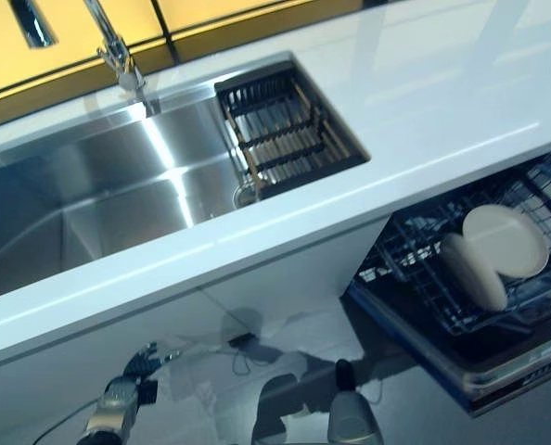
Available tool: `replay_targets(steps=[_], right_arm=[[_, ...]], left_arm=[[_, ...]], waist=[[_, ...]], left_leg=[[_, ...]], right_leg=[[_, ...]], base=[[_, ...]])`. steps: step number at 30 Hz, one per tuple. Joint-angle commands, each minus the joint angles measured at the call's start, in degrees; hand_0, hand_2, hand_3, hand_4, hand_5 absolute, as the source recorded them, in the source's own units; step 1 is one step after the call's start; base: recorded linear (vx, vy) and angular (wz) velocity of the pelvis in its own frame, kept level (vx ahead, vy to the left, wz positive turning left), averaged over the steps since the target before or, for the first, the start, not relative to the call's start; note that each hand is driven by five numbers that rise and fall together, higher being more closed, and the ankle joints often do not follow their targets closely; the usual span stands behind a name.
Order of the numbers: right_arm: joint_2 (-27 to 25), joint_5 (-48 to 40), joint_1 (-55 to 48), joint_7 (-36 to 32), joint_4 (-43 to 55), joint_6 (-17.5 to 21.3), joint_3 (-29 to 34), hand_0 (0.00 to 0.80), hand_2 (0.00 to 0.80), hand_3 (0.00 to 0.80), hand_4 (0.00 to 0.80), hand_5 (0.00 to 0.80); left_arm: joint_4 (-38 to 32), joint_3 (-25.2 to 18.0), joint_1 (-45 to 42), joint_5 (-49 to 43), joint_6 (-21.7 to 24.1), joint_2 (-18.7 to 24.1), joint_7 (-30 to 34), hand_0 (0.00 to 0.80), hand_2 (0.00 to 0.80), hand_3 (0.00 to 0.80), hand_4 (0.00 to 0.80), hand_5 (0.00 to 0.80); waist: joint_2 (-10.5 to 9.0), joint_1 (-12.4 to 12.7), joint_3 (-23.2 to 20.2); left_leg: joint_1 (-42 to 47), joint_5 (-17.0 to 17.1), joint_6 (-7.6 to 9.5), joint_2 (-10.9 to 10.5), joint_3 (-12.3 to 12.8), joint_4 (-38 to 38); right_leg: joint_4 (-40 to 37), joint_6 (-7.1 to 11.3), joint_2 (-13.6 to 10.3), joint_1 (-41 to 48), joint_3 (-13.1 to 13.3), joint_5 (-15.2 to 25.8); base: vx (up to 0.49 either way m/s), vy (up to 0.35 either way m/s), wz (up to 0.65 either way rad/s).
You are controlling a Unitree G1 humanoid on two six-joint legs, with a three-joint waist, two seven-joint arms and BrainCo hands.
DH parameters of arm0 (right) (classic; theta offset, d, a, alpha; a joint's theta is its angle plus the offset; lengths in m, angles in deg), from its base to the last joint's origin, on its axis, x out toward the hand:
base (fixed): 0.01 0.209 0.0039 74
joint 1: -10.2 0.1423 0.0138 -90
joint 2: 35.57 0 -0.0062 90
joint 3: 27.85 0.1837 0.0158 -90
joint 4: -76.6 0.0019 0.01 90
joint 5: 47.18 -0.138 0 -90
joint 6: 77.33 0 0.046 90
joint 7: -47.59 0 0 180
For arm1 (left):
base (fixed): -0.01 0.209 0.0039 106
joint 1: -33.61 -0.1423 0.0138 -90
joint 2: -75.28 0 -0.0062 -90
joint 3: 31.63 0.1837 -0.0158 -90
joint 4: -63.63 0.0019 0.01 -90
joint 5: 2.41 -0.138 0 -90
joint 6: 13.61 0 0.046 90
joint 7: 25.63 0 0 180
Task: Take plates into dishwasher
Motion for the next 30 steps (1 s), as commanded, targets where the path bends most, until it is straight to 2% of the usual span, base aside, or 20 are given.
replay_targets(steps=[1,2,6,9,13,14,17,18,19,20,21,22,24,26,28,30], right_arm=[[-3.7,-1.2,5.7,2.7,-3.7,-0.2,-1.1,0.0,0.0,0.0,0.0,0.0],[-3.3,-1.3,6.8,2.2,-4.0,-1.2,-2.7,0.0,0.0,0.0,0.0,0.0],[-2.7,-0.9,7.0,2.0,-4.9,-1.8,-3.3,0.0,0.0,0.0,0.0,0.0],[-2.2,-0.8,6.3,2.1,-7.6,-0.9,-2.7,0.0,0.0,0.0,0.0,0.0],[-1.8,-0.8,3.5,2.4,-9.1,-1.6,-0.1,0.0,0.0,0.0,0.0,0.0],[-1.5,-1.2,2.3,2.5,-10.6,-1.3,1.0,0.0,0.0,0.0,0.0,0.0],[0.3,-2.4,-1.7,2.3,-13.3,-0.8,3.8,0.0,0.0,0.0,0.0,0.0],[0.4,-2.4,-1.9,2.3,-13.3,-0.8,4.0,0.0,0.0,0.0,0.0,0.0],[1.8,-2.1,-4.9,0.7,-14.2,-1.0,5.8,0.0,0.0,0.0,0.0,0.0],[2.3,-2.0,-5.5,0.5,-14.0,-0.9,6.0,0.0,0.0,0.0,0.0,0.0],[3.9,-1.8,-7.1,-1.1,-13.4,-1.4,6.5,0.0,0.0,0.0,0.0,0.0],[4.9,-2.9,-8.1,-1.6,-13.3,-1.3,6.6,0.0,0.0,0.0,0.0,0.0],[6.9,-5.4,-9.4,-2.4,-13.4,-1.8,6.8,0.0,0.0,0.0,0.0,0.0],[9.2,-7.9,-9.7,-2.5,-14.3,-1.5,6.6,0.0,0.0,0.0,0.0,0.0],[12.2,-9.0,-9.1,-2.3,-15.7,-0.2,5.3,0.0,0.0,0.0,0.0,0.0],[14.1,-11.4,-8.2,-2.4,-16.6,0.9,4.4,0.0,0.0,0.0,0.0,0.0]], left_arm=[[2.1,-0.9,0.0,0.9,1.0,2.5,-0.7,0.0,0.0,0.0,0.0,0.0],[2.7,-1.2,-1.7,1.1,1.8,1.8,-2.0,0.0,0.0,0.0,0.0,0.0],[2.9,-4.2,-6.0,0.1,2.1,1.6,-4.0,0.0,0.0,0.0,0.0,0.0],[4.2,-5.3,-7.1,-0.6,1.7,2.2,-4.9,0.0,0.0,0.0,0.0,0.0],[2.4,-6.1,-6.4,-0.3,1.4,3.8,-4.0,0.0,0.0,0.0,0.0,0.0],[1.4,-5.8,-5.5,0.1,1.3,4.4,-4.4,0.0,0.0,0.0,0.0,0.0],[-0.7,-5.1,-2.6,0.6,-0.5,6.7,-4.4,0.0,0.0,0.0,0.0,0.0],[-0.7,-5.0,-2.6,0.6,-0.5,6.8,-4.4,0.0,0.0,0.0,0.0,0.0],[-2.0,-4.7,-1.8,0.2,-1.0,8.2,-4.1,0.0,0.0,0.0,0.0,0.0],[-2.0,-4.8,-1.9,-0.1,-0.9,8.5,-3.9,0.0,0.0,0.0,0.0,0.0],[-2.1,-5.5,-2.6,-1.5,-0.5,9.5,-3.6,0.0,0.0,0.0,0.0,0.0],[-1.5,-5.8,-3.1,-2.7,0.0,10.1,-3.0,0.0,0.0,0.0,0.0,0.0],[-0.1,-5.7,-3.9,-4.5,0.5,10.9,-1.9,0.0,0.0,0.0,0.0,0.0],[1.6,-6.3,-4.9,-6.2,1.2,11.3,-0.8,0.0,0.0,0.0,0.0,0.0],[3.9,-7.1,-6.0,-7.4,1.6,11.0,-0.2,0.0,0.0,0.0,0.0,0.0],[5.5,-7.9,-7.0,-7.9,1.5,11.0,0.5,0.0,0.0,0.0,0.0,0.0]], waist=[[-2.63,0.2,0.4],[-2.62,1.0,0.0],[-3.39,2.6,-2.0],[-4.0,2.8,-3.3],[-5.07,1.8,-3.9],[-5.2,1.2,-3.8],[-5.65,0.0,-3.1],[-6.05,0.0,-3.1],[-5.86,0.3,-2.5],[-5.94,0.5,-2.3],[-6.05,1.4,-2.2],[-5.84,2.0,-2.4],[-4.97,2.8,-2.9],[-4.29,4.2,-3.6],[-3.58,6.7,-4.6],[-3.28,8.5,-5.4]], left_leg=[[10.1,-9.7,7.41,0.0,2.6,-1.7],[10.4,-11.4,8.17,-0.7,2.5,-1.2],[10.0,-12.3,9.14,-2.4,2.8,1.1],[10.1,-13.6,9.87,-3.0,3.6,3.9],[11.2,-15.3,10.81,-3.8,4.7,7.3],[11.5,-15.6,10.95,-3.9,5.6,8.3],[11.5,-16.1,11.1,-4.0,8.2,10.5],[11.5,-15.7,11.07,-4.3,8.1,10.3],[12.3,-14.5,10.63,-4.4,10.4,8.7],[12.5,-14.1,10.53,-4.4,11.1,8.2],[12.7,-12.3,10.52,-4.8,13.9,6.1],[11.7,-10.9,10.85,-5.0,14.6,4.8],[9.2,-8.4,11.41,-4.4,14.9,2.8],[6.6,-6.5,11.76,-3.5,15.1,2.0],[3.5,-4.8,11.9,-2.2,13.5,2.2],[1.9,-4.9,11.93,-1.2,11.5,2.4]], right_leg=[[-3.3,2.07,9.3,-9.4,2.7,4.7],[-4.4,2.61,9.4,-8.6,2.3,5.4],[-7.9,2.37,9.1,-5.3,1.5,5.7],[-8.0,2.81,8.1,-4.2,2.4,6.1],[-10.8,4.34,6.8,-2.2,4.8,9.1],[-12.1,4.75,6.6,-1.6,5.2,10.0],[-14.4,5.56,6.2,-0.1,3.8,10.7],[-14.4,5.51,5.9,-0.2,3.9,10.8],[-14.6,5.96,6.1,0.8,-1.5,10.8],[-14.2,5.99,5.9,1.0,-3.0,11.1],[-10.7,5.72,5.4,1.6,-7.7,10.7],[-6.9,4.85,5.4,2.1,-7.9,9.2],[0.0,3.03,6.0,2.7,-5.8,5.1],[3.1,1.98,5.1,4.9,-5.8,2.5],[3.7,1.12,3.4,9.8,-5.0,0.6],[3.3,1.03,1.8,13.2,-4.2,-0.3]], base=[[-0.387,0.107,0.45],[-0.366,0.087,0.27],[-0.264,0.073,0.03],[-0.164,0.112,-0.34],[-0.127,0.167,-0.04],[-0.128,0.17,-0.11],[-0.097,0.119,-0.06],[-0.196,0.101,-0.03],[-0.177,0.065,0.0],[-0.354,0.093,-0.19],[-0.36,0.021,-0.58],[-0.415,0.018,-0.79],[-0.374,-0.044,-0.6],[-0.347,-0.151,-0.29],[-0.331,-0.243,-0.28],[-0.263,-0.265,-0.41]])
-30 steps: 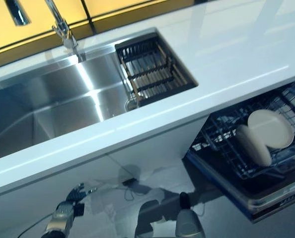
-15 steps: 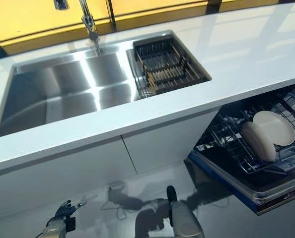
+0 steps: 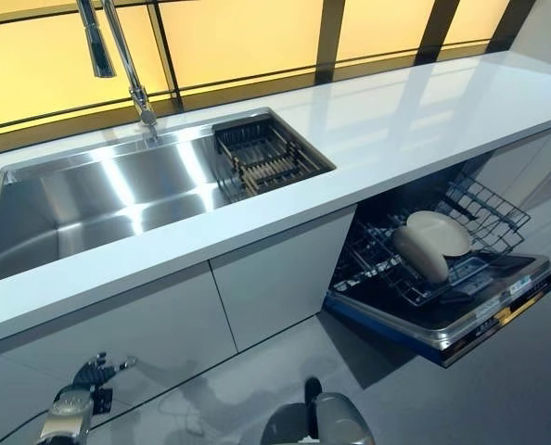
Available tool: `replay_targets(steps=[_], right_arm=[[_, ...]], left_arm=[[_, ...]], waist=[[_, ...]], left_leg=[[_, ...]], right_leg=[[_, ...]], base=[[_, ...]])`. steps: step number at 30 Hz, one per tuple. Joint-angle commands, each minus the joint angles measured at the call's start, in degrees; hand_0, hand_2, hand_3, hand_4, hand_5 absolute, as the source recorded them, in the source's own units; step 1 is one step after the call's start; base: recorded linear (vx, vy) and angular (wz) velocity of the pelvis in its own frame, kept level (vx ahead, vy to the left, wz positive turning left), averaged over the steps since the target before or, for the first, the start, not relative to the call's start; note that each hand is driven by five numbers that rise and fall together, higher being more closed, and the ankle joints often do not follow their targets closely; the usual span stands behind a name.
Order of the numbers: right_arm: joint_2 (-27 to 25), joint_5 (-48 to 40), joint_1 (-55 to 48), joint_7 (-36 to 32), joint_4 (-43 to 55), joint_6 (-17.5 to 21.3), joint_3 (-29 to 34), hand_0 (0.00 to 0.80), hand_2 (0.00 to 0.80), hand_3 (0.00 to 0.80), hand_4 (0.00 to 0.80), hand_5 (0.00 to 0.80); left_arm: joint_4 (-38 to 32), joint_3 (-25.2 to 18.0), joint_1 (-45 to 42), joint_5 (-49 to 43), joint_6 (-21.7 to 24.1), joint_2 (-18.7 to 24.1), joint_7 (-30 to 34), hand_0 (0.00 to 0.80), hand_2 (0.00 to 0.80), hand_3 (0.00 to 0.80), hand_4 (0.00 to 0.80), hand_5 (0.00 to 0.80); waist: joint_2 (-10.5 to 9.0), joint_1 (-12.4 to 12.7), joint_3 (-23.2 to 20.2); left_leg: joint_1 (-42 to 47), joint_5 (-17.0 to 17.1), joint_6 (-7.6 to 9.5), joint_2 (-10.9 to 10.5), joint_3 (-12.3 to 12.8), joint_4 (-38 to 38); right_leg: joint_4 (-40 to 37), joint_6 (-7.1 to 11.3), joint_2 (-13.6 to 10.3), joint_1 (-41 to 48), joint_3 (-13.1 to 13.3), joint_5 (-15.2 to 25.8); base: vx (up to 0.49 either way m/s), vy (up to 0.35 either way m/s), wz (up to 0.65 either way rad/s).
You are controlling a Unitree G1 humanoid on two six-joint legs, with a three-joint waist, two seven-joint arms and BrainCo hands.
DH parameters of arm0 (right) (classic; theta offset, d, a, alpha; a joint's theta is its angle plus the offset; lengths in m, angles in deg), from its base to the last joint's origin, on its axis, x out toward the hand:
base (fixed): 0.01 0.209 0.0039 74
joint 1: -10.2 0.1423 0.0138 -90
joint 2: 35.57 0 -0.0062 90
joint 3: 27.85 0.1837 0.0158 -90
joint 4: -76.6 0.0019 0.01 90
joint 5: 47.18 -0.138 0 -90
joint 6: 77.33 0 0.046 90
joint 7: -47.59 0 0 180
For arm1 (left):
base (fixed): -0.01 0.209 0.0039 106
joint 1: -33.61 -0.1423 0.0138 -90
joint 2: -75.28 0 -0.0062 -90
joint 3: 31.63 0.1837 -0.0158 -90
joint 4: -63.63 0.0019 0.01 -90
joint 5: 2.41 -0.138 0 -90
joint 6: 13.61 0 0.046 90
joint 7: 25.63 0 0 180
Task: Take plates into dishwasher
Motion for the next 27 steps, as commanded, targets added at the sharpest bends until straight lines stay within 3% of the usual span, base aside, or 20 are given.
replay_targets(steps=[1,5,8,10,13,15,17,19,21,22,23,25,27], right_arm=[[0.6,-2.8,3.7,0.7,-2.4,4.1,-3.0,0.0,0.0,0.0,0.0,0.0],[2.9,-0.9,8.1,-0.5,-4.6,6.4,-7.0,0.0,0.0,0.0,0.0,0.0],[4.2,-5.0,11.1,-1.0,-5.2,6.8,-9.9,0.0,0.0,0.0,0.0,0.0],[4.8,-9.1,13.0,-2.8,-6.0,7.4,-10.4,0.0,0.0,0.0,0.0,0.0],[6.3,-14.5,15.6,-3.8,-6.8,7.8,-10.4,0.0,0.0,0.0,0.0,0.0],[7.0,-16.3,15.6,-4.6,-7.2,7.4,-10.5,0.0,0.0,0.0,0.0,0.0],[7.1,-17.9,15.8,-5.3,-7.1,6.7,-10.7,0.0,0.0,0.0,0.0,0.0],[6.6,-18.1,16.2,-6.4,-7.5,6.3,-10.6,0.0,0.0,0.0,0.0,0.0],[6.3,-18.0,16.4,-7.2,-7.8,6.0,-10.6,0.0,0.0,0.0,0.0,0.0],[5.8,-20.0,16.5,-8.6,-8.4,5.0,-9.9,0.0,0.0,0.0,0.0,0.0],[5.3,-21.4,17.0,-10.5,-9.3,4.3,-9.5,0.0,0.0,0.0,0.0,0.0],[4.7,-22.7,18.2,-11.8,-10.1,3.6,-9.3,0.0,0.0,0.0,0.0,0.0],[5.0,-24.8,18.0,-13.2,-10.8,4.8,-8.6,0.0,0.0,0.0,0.0,0.0]], left_arm=[[2.6,-4.1,-0.5,-3.1,2.4,3.0,1.5,0.0,0.0,0.0,0.0,0.0],[4.7,-4.0,-0.8,-3.2,2.9,3.5,0.7,0.0,0.0,0.0,0.0,0.0],[2.7,-3.7,1.1,-1.9,0.6,4.9,0.6,0.0,0.0,0.0,0.0,0.0],[1.2,-2.3,3.8,-0.4,-1.6,5.8,0.4,0.0,0.0,0.0,0.0,0.0],[0.0,-1.7,7.9,1.6,-4.4,4.8,-1.8,0.0,0.0,0.0,0.0,0.0],[0.0,-0.9,8.7,2.6,-5.4,3.0,-2.8,0.0,0.0,0.0,0.0,0.0],[0.1,-1.0,7.9,1.5,-5.4,1.8,-1.7,0.0,0.0,0.0,0.0,0.0],[0.8,-1.5,6.5,1.9,-5.0,0.7,-1.9,0.0,0.0,0.0,0.0,0.0],[1.3,-1.7,5.9,1.7,-4.6,0.0,-1.9,0.0,0.0,0.0,0.0,0.0],[1.8,-2.0,5.3,1.8,-4.2,-0.5,-1.4,0.0,0.0,0.0,0.0,0.0],[2.5,-1.8,5.4,1.2,-3.2,-0.9,-0.3,0.0,0.0,0.0,0.0,0.0],[2.9,-2.4,5.1,1.6,-2.0,-1.0,1.6,0.0,0.0,0.0,0.0,0.0],[2.2,-2.2,5.5,1.5,-2.2,-1.6,2.6,0.0,0.0,0.0,0.0,0.0]], waist=[[-1.84,5.2,-1.5],[-2.5,8.3,-3.2],[-2.76,8.9,-3.0],[-2.93,8.8,-2.1],[-3.14,9.8,-0.9],[-2.99,10.1,-0.8],[-2.39,10.1,-0.2],[-1.74,10.3,0.2],[-1.41,10.5,0.6],[-1.07,11.0,1.7],[-0.61,10.8,2.6],[-1.19,9.8,3.0],[-1.76,8.8,2.8]], left_leg=[[-5.9,2.8,6.47,-4.4,-7.2,2.5],[-7.5,4.9,4.83,-3.4,-9.8,0.0],[-7.7,6.3,3.12,-1.1,-11.3,-1.1],[-8.5,6.9,1.85,1.4,-13.1,-0.6],[-11.6,8.7,-0.2,5.8,-13.5,1.4],[-12.2,11.3,-0.94,6.1,-14.9,-0.3],[-12.0,14.8,-1.96,6.7,-15.1,-3.5],[-12.6,19.9,-3.7,7.7,-13.3,-8.5],[-14.0,22.4,-4.63,8.3,-12.6,-9.6],[-17.9,26.3,-5.55,9.1,-10.9,-10.4],[-20.0,27.4,-5.55,9.3,-10.6,-8.3],[-18.2,20.9,-3.34,7.5,-11.1,0.4],[-16.3,16.7,-2.06,4.9,-11.9,8.9]], right_leg=[[-10.1,0.49,-4.9,12.2,2.0,5.3],[-13.5,2.98,-9.7,15.6,2.1,8.8],[-14.7,4.05,-9.9,14.5,4.1,9.6],[-15.4,4.14,-8.2,13.2,6.1,7.1],[-15.6,4.35,-5.3,14.5,2.9,-2.6],[-15.2,3.45,-3.2,14.9,2.2,-4.8],[-15.1,2.05,-1.6,14.8,1.5,-5.3],[-18.5,1.27,0.2,16.6,-0.5,-4.8],[-19.6,0.91,0.8,17.5,-1.2,-4.5],[-20.7,0.1,1.6,18.8,-1.5,-4.6],[-20.6,-0.88,2.4,19.2,-2.2,-5.0],[-19.1,-2.49,1.8,16.8,-1.9,-5.2],[-18.7,-3.55,1.3,14.8,-2.0,-4.3]], base=[[-0.215,-0.298,-0.48],[-0.197,-0.353,-0.83],[-0.138,-0.466,-0.25],[-0.141,-0.527,0.43],[-0.153,-0.489,0.17],[-0.127,-0.434,0.15],[-0.123,-0.337,0.08],[-0.108,-0.285,0.15],[-0.093,-0.149,0.19],[-0.205,-0.172,0.22],[-0.298,-0.153,0.19],[-0.335,-0.078,0.15],[-0.344,-0.068,0.02]])
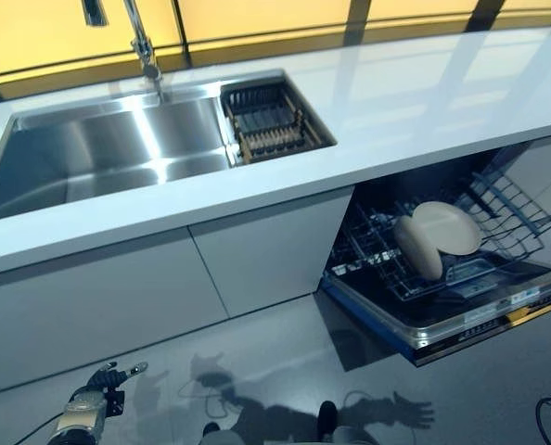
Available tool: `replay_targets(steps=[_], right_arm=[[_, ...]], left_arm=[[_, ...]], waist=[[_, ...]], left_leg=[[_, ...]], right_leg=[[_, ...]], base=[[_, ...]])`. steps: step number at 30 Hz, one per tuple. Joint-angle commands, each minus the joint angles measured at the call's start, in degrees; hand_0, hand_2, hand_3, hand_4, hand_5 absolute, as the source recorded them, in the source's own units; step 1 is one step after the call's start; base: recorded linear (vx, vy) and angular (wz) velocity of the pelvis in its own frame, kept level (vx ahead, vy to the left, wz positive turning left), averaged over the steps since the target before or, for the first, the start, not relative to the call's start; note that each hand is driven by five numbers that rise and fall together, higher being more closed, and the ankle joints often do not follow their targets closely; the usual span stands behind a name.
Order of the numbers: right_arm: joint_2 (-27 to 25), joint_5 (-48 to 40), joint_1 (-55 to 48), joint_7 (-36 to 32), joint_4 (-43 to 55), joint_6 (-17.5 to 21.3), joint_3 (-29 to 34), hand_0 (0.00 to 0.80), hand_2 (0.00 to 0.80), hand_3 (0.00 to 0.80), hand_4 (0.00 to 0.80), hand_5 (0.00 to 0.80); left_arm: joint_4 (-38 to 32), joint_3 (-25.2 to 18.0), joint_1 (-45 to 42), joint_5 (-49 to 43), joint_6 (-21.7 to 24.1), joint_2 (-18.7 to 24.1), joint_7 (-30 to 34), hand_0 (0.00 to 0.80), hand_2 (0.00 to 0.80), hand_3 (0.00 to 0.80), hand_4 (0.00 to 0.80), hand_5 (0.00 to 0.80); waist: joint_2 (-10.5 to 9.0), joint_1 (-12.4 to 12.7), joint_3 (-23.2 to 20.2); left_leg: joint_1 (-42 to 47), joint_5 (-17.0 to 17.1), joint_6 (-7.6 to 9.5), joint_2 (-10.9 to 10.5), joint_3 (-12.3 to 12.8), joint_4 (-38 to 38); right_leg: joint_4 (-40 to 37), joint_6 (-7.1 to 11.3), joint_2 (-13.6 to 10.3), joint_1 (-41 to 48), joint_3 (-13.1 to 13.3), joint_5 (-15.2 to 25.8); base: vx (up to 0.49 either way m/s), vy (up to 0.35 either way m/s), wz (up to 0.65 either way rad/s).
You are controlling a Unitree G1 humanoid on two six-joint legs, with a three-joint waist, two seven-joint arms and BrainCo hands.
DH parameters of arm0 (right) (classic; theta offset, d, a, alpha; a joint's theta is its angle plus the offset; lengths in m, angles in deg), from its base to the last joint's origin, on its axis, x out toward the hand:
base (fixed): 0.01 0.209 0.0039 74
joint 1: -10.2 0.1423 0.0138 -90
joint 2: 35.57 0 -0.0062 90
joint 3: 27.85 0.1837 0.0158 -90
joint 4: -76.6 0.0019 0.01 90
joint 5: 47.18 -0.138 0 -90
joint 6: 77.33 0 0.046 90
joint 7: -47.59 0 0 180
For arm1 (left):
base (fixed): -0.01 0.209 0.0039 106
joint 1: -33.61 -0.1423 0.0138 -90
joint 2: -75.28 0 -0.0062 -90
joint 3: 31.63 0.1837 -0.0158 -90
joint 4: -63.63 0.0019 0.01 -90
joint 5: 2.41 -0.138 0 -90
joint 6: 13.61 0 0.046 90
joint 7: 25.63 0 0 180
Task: Take plates into dishwasher
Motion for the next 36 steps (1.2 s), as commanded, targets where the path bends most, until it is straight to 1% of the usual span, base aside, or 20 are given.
replay_targets(steps=[1,2,3,4,5,7,10,12,13,14,17,18,19,20,21,23,25,27,31,36], right_arm=[[-0.8,-6.4,1.6,-1.3,-1.1,1.5,1.2,0.0,0.0,0.0,0.0,0.0],[-0.3,-7.4,1.7,-0.4,-0.6,1.9,1.2,0.0,0.0,0.0,0.0,0.0],[0.9,-8.4,2.0,0.8,0.0,2.7,0.7,0.0,0.0,0.0,0.0,0.0],[1.8,-8.6,2.3,1.6,0.1,3.5,0.1,0.0,0.0,0.0,0.0,0.0],[2.4,-8.5,2.1,2.1,0.5,3.6,-0.2,0.0,0.0,0.0,0.0,0.0],[4.9,-8.0,1.4,4.0,1.4,3.3,-1.2,0.0,0.0,0.0,0.0,0.0],[5.2,-5.6,1.9,3.5,0.8,3.2,-1.0,0.0,0.0,0.0,0.0,0.0],[6.1,-5.0,1.3,4.4,1.2,3.2,-1.5,0.0,0.0,0.0,0.0,0.0],[6.3,-4.9,1.0,4.4,1.4,2.8,-1.6,0.0,0.0,0.0,0.0,0.0],[6.8,-4.9,0.8,4.4,2.1,1.5,-1.7,0.0,0.0,0.0,0.0,0.0],[7.7,-5.8,0.1,6.5,1.3,1.2,-0.4,0.0,0.0,0.0,0.0,0.0],[7.8,-6.0,-0.1,6.8,1.0,1.5,-0.2,0.0,0.0,0.0,0.0,0.0],[8.1,-5.9,-0.2,7.1,0.4,2.2,0.3,0.0,0.0,0.0,0.0,0.0],[9.1,-6.8,-0.1,7.4,0.8,1.8,0.6,0.0,0.0,0.0,0.0,0.0],[9.8,-8.1,-0.2,7.4,1.5,1.3,0.6,0.0,0.0,0.0,0.0,0.0],[11.4,-13.5,0.0,7.2,2.6,3.5,0.8,0.0,0.0,0.0,0.0,0.0],[11.9,-15.1,0.9,7.1,2.5,5.0,0.5,0.0,0.0,0.0,0.0,0.0],[12.4,-18.6,3.7,8.9,3.8,7.1,-0.4,0.0,0.0,0.0,0.0,0.0],[11.8,-24.1,6.3,10.5,5.5,7.6,-0.4,0.0,0.0,0.0,0.0,0.0],[9.6,-36.6,10.3,9.6,7.2,10.2,0.5,0.0,0.0,0.0,0.0,0.0]], left_arm=[[-2.3,-0.6,3.4,0.8,2.4,1.8,2.6,0.0,0.0,0.0,0.0,0.0],[-2.5,-0.1,3.8,0.9,2.5,1.8,2.7,0.0,0.0,0.0,0.0,0.0],[-2.7,0.6,4.8,0.8,2.2,1.9,2.7,0.0,0.0,0.0,0.0,0.0],[-2.6,2.0,5.7,1.1,2.0,1.5,2.1,0.0,0.0,0.0,0.0,0.0],[-2.3,2.5,6.1,1.2,2.1,1.3,1.8,0.0,0.0,0.0,0.0,0.0],[-3.7,4.9,7.8,2.4,2.3,1.3,1.2,0.0,0.0,0.0,0.0,0.0],[-5.3,5.1,7.5,1.7,1.2,1.5,1.9,0.0,0.0,0.0,0.0,0.0],[-4.7,5.2,6.5,1.9,0.6,1.8,1.5,0.0,0.0,0.0,0.0,0.0],[-3.9,4.9,6.2,2.0,0.3,2.2,1.3,0.0,0.0,0.0,0.0,0.0],[-3.1,4.6,5.9,3.1,-0.5,2.3,0.0,0.0,0.0,0.0,0.0,0.0],[-0.9,3.1,5.8,4.1,-2.0,3.0,0.7,0.0,0.0,0.0,0.0,0.0],[-0.4,3.0,5.8,4.0,-1.9,3.0,0.8,0.0,0.0,0.0,0.0,0.0],[0.5,2.5,5.3,4.0,-2.2,2.8,0.3,0.0,0.0,0.0,0.0,0.0],[1.1,1.5,3.8,4.0,-3.1,2.0,-1.0,0.0,0.0,0.0,0.0,0.0],[0.8,1.4,3.3,5.7,-4.0,1.9,-1.9,0.0,0.0,0.0,0.0,0.0],[-0.8,0.9,3.6,4.9,-3.8,1.6,-1.1,0.0,0.0,0.0,0.0,0.0],[-1.2,1.3,4.8,5.5,-3.0,1.3,-2.1,0.0,0.0,0.0,0.0,0.0],[-1.9,2.7,7.6,8.3,-2.1,0.4,-4.4,0.0,0.0,0.0,0.0,0.0],[-3.6,4.2,9.8,9.8,-2.0,-0.6,-5.3,0.0,0.0,0.0,0.0,0.0],[-3.5,5.2,11.0,11.1,-3.0,-1.6,-7.3,0.0,0.0,0.0,0.0,0.0]], waist=[[-2.52,-2.2,-0.6],[-2.2,-2.6,-0.5],[-1.47,-2.9,-0.1],[-0.09,-3.7,-0.1],[-0.27,-3.8,0.2],[-1.83,-4.0,1.7],[-1.55,-4.0,2.5],[-1.61,-4.0,2.6],[-1.58,-3.7,2.6],[-1.68,-3.4,2.9],[-2.06,-3.2,3.8],[-2.19,-3.2,4.0],[-2.61,-3.1,4.1],[-2.46,-3.1,4.4],[-2.24,-3.2,4.5],[-2.11,-3.0,5.6],[-2.07,-3.0,6.4],[-1.37,-3.4,9.1],[0.01,-3.9,12.3],[2.03,-4.6,15.1]], left_leg=[[-2.5,-4.6,3.33,-5.0,-1.5,14.3],[-1.4,-6.7,4.02,-6.5,-1.7,14.3],[-0.2,-8.3,5.0,-8.3,-2.0,10.8],[3.0,-8.3,5.42,-9.4,-2.4,4.5],[3.1,-9.5,6.2,-10.3,-2.6,3.9],[-0.9,-12.1,7.63,-12.5,-3.2,8.8],[1.0,-11.0,8.23,-13.1,-1.5,4.5],[1.3,-11.0,8.83,-12.7,0.0,4.2],[1.0,-10.7,9.02,-12.4,0.1,4.5],[0.5,-11.0,9.35,-11.8,0.5,5.4],[-2.2,-12.6,8.38,-8.4,0.6,10.6],[-2.7,-13.1,8.11,-7.9,0.4,11.7],[-3.4,-13.8,7.81,-6.5,1.7,13.4],[-2.7,-14.0,7.14,-4.6,2.8,13.6],[-2.7,-13.1,6.85,-4.0,2.9,12.7],[-4.7,-10.3,5.75,-3.0,2.7,11.0],[-6.6,-8.6,5.43,-3.0,2.3,10.0],[-10.2,-6.5,4.81,-3.0,1.5,9.1],[-13.9,-6.9,4.57,-2.9,0.9,12.3],[-17.9,-8.4,4.54,-4.0,0.0,17.6]], right_leg=[[11.8,-0.35,-4.6,-1.2,-0.2,-7.9],[13.1,-0.53,-4.3,-2.5,-0.6,-8.2],[16.7,-0.36,-3.6,-5.0,-0.5,-9.0],[18.7,-0.13,-2.5,-6.5,-1.3,-9.8],[18.7,0.27,-2.9,-6.4,-0.9,-9.7],[15.9,1.37,-4.6,-6.4,0.5,-6.3],[13.8,4.06,-5.1,-6.9,-0.1,-3.1],[14.9,4.24,-5.3,-7.2,-0.4,-3.6],[16.4,4.07,-6.2,-7.1,0.0,-3.6],[18.4,4.01,-7.9,-7.4,0.8,-3.1],[18.4,3.95,-14.6,-8.3,4.2,-0.9],[18.1,4.19,-15.1,-8.4,4.7,-0.4],[17.1,4.83,-15.7,-7.9,3.6,-0.6],[16.7,5.5,-15.3,-7.4,2.5,-1.4],[17.0,5.65,-14.4,-7.4,2.9,-2.4],[15.7,6.02,-13.0,-7.9,3.0,-2.8],[15.0,5.97,-12.4,-9.0,2.9,-2.6],[16.6,6.05,-11.5,-13.4,2.6,-3.3],[22.6,5.27,-11.7,-18.0,2.7,-5.6],[30.2,3.91,-11.7,-23.0,4.4,-8.8]], base=[[-0.352,-0.035,0.04],[-0.404,0.038,0.01],[-0.296,0.149,0.08],[-0.224,0.141,0.29],[-0.166,0.076,0.55],[-0.223,-0.054,0.58],[-0.179,0.007,-0.05],[-0.103,-0.042,-0.3],[-0.123,-0.122,-0.33],[-0.165,-0.204,-0.23],[-0.125,-0.327,-0.09],[-0.031,-0.366,-0.1],[0.018,-0.361,-0.22],[0.017,-0.374,-0.32],[-0.035,-0.321,-0.29],[-0.184,-0.222,-0.33],[-0.317,-0.166,-0.18],[-0.4,-0.157,-0.13],[-0.169,-0.039,0.05],[-0.069,-0.004,0.04]])
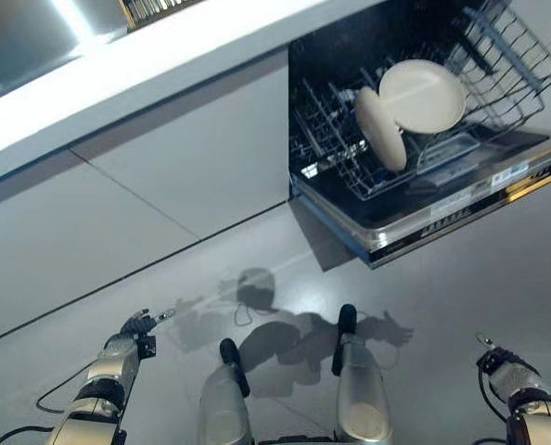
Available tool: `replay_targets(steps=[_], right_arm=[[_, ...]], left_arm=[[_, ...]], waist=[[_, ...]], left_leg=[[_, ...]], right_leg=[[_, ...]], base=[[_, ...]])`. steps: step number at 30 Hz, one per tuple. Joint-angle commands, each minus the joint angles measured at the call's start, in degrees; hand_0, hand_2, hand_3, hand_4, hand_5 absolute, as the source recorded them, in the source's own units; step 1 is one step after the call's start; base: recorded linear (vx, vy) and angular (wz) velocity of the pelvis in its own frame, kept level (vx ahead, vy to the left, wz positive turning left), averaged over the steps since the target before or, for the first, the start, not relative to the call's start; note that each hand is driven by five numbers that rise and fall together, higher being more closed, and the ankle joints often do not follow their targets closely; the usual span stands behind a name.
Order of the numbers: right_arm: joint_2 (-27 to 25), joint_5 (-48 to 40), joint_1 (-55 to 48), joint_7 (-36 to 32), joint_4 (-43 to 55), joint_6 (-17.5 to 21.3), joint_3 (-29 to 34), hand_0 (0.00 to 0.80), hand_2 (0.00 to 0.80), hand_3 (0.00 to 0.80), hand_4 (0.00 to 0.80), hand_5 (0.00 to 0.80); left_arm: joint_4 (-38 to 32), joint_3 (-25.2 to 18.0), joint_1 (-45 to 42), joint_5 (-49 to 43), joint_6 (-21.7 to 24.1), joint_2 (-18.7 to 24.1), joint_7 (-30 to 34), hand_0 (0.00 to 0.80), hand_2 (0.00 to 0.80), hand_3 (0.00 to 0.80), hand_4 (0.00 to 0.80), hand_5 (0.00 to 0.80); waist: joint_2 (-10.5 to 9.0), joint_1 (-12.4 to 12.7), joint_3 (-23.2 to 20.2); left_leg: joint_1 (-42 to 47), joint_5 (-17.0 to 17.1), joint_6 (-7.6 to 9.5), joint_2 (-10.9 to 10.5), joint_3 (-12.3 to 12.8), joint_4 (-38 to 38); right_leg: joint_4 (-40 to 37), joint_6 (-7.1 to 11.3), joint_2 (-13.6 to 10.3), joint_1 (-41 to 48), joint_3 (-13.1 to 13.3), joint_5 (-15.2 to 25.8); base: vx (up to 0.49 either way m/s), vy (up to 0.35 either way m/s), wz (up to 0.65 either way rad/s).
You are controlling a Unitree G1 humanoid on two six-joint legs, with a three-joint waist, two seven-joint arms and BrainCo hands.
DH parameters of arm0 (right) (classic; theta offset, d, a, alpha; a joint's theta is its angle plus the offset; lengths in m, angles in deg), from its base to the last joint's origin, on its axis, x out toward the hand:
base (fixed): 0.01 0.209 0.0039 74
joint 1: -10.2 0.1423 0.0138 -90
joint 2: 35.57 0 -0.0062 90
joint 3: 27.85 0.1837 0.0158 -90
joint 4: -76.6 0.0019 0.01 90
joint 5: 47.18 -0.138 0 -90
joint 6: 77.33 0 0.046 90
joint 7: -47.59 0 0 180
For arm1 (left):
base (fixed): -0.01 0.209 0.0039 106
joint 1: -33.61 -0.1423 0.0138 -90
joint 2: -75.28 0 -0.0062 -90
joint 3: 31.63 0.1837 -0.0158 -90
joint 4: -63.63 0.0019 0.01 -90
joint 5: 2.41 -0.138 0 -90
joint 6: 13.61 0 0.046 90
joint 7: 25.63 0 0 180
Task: Take plates into dishwasher
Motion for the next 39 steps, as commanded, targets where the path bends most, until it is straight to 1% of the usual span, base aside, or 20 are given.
replay_targets(steps=[1,4,5,7,8,10,13,16,18,20,22,28,31,32,36,39], right_arm=[[-2.9,-9.9,1.5,-0.5,1.7,4.2,1.7,0.0,0.0,0.0,0.0,0.0],[-4.4,-14.0,4.3,-2.7,2.6,5.1,1.9,0.0,0.0,0.0,0.0,0.0],[-5.6,-15.8,7.1,-3.2,3.7,5.7,1.6,0.0,0.0,0.0,0.0,0.0],[-6.3,-16.8,8.8,-3.4,4.5,6.1,1.4,0.0,0.0,0.0,0.0,0.0],[-7.4,-17.8,12.2,-4.3,5.8,6.1,0.5,0.0,0.0,0.0,0.0,0.0],[-7.9,-18.8,14.6,-5.2,6.4,6.3,-0.4,0.0,0.0,0.0,0.0,0.0],[-9.0,-21.9,20.9,-7.6,8.0,6.1,-3.4,0.0,0.0,0.0,0.0,0.0],[-9.4,-22.8,26.7,-9.2,9.5,5.5,-5.8,0.0,0.0,0.0,0.0,0.0],[-9.4,-22.9,30.6,-11.4,9.5,4.4,-7.5,0.0,0.0,0.0,0.0,0.0],[-9.3,-22.5,33.2,-11.3,9.5,4.2,-8.9,0.0,0.0,0.0,0.0,0.0],[-9.4,-21.7,38.4,-12.0,8.8,3.0,-11.4,0.0,0.0,0.0,0.0,0.0],[-10.7,-20.7,46.7,-12.9,6.6,1.7,-15.7,0.0,0.0,0.0,0.0,0.0],[-11.0,-21.7,49.4,-13.9,6.4,2.1,-17.3,0.0,0.0,0.0,0.0,0.0],[-10.9,-22.7,50.8,-14.5,7.0,2.8,-18.5,0.0,0.0,0.0,0.0,0.0],[-10.1,-23.9,52.3,-16.5,9.1,4.3,-20.1,0.0,0.0,0.0,0.0,0.0],[-9.3,-24.5,53.0,-18.3,11.4,6.8,-21.5,0.0,0.0,0.0,0.0,0.0]], left_arm=[[1.8,1.2,-1.2,2.5,0.1,0.6,-3.4,0.0,0.0,0.0,0.0,0.0],[1.8,1.6,-0.8,3.8,-0.4,0.0,-4.3,0.0,0.0,0.0,0.0,0.0],[1.4,2.0,-0.5,4.7,-0.8,-0.4,-4.6,0.0,0.0,0.0,0.0,0.0],[1.1,2.3,-0.4,5.2,-1.0,-0.6,-4.8,0.0,0.0,0.0,0.0,0.0],[0.7,2.8,-0.3,6.1,-1.5,-1.2,-5.1,0.0,0.0,0.0,0.0,0.0],[0.5,3.2,-0.3,6.7,-1.5,-1.8,-5.3,0.0,0.0,0.0,0.0,0.0],[-0.1,4.3,-0.8,7.7,-1.7,-3.1,-5.6,0.0,0.0,0.0,0.0,0.0],[-0.8,5.1,-1.3,8.4,-1.7,-4.0,-6.1,0.0,0.0,0.0,0.0,0.0],[-1.0,5.5,-1.7,8.5,-1.7,-4.3,-6.1,0.0,0.0,0.0,0.0,0.0],[-1.3,5.9,-1.8,8.7,-1.9,-4.5,-6.2,0.0,0.0,0.0,0.0,0.0],[-1.8,6.3,-2.0,8.7,-2.3,-4.5,-6.2,0.0,0.0,0.0,0.0,0.0],[-2.5,6.9,-2.6,9.2,-3.4,-3.7,-5.5,0.0,0.0,0.0,0.0,0.0],[-2.7,7.0,-2.8,9.1,-3.9,-3.0,-4.8,0.0,0.0,0.0,0.0,0.0],[-3.0,7.0,-3.1,8.7,-4.0,-2.3,-4.1,0.0,0.0,0.0,0.0,0.0],[-3.6,6.9,-3.3,7.7,-4.3,-1.1,-3.3,0.0,0.0,0.0,0.0,0.0],[-4.4,7.1,-3.5,6.9,-4.4,-0.2,-3.2,0.0,0.0,0.0,0.0,0.0]], waist=[[0.27,0.2,0.1],[1.36,0.2,0.5],[2.22,0.4,0.7],[2.67,0.5,0.8],[3.34,0.9,0.8],[3.72,1.2,0.8],[4.36,2.4,0.4],[4.65,3.6,0.2],[4.72,4.5,-0.1],[4.73,5.1,-0.2],[4.76,6.3,-0.6],[4.78,8.5,-1.0],[4.61,9.3,-1.2],[4.34,9.8,-1.3],[3.61,10.5,-1.6],[2.78,11.1,-2.0]], left_leg=[[-2.8,-0.8,5.89,-2.5,-0.4,5.8],[-4.1,-1.4,5.87,-2.8,-0.6,7.6],[-5.0,-1.7,5.83,-3.0,-1.0,8.8],[-5.5,-1.9,5.8,-3.1,-1.2,9.4],[-6.1,-1.9,5.71,-3.1,-1.5,10.0],[-6.6,-1.9,5.65,-3.1,-1.7,10.4],[-7.2,-1.4,5.45,-3.4,-2.6,10.5],[-7.7,-1.0,5.31,-3.6,-3.3,10.6],[-7.8,-0.6,5.18,-3.7,-3.7,10.5],[-7.9,-0.4,5.11,-3.8,-4.1,10.5],[-7.7,0.3,4.92,-3.8,-4.7,10.2],[-7.1,1.8,4.61,-3.8,-6.3,9.7],[-6.8,2.3,4.51,-3.8,-6.7,9.4],[-6.7,2.4,4.45,-3.7,-6.9,9.3],[-6.1,2.7,4.34,-3.4,-7.3,8.7],[-5.2,2.8,4.17,-3.0,-7.7,8.5]], right_leg=[[13.2,-1.45,-1.0,-2.1,1.6,-9.1],[15.7,-2.17,-1.1,-3.6,2.0,-10.5],[17.4,-2.62,-1.4,-4.4,2.3,-11.5],[18.3,-2.82,-1.6,-4.9,2.5,-12.0],[19.7,-3.22,-1.8,-5.5,2.5,-12.9],[20.6,-3.48,-2.0,-6.0,2.6,-13.4],[22.0,-4.09,-2.3,-6.4,2.2,-14.3],[23.0,-4.44,-2.5,-6.4,1.6,-14.9],[23.4,-4.56,-2.6,-6.2,1.1,-15.2],[23.5,-4.63,-2.7,-6.0,0.9,-15.3],[23.7,-4.8,-2.8,-5.2,0.2,-15.5],[23.8,-5.27,-2.7,-3.3,-1.2,-15.9],[23.6,-5.42,-2.5,-2.4,-1.8,-15.9],[23.5,-5.51,-2.5,-1.9,-2.2,-15.8],[22.4,-5.57,-2.0,-0.3,-3.0,-15.5],[21.2,-5.59,-1.7,1.4,-3.6,-15.2]], base=[[-0.047,0.017,-0.04],[-0.03,0.043,0.0],[-0.024,0.054,0.02],[-0.023,0.041,0.04],[-0.023,0.034,0.04],[-0.02,0.03,0.08],[-0.009,0.009,0.11],[-0.021,-0.019,0.13],[-0.015,-0.038,0.2],[-0.004,-0.032,0.11],[0.0,0.0,0.0],[0.026,-0.021,0.07],[0.018,-0.039,0.12],[0.012,-0.052,0.06],[0.023,-0.061,0.12],[0.044,-0.057,0.03]])
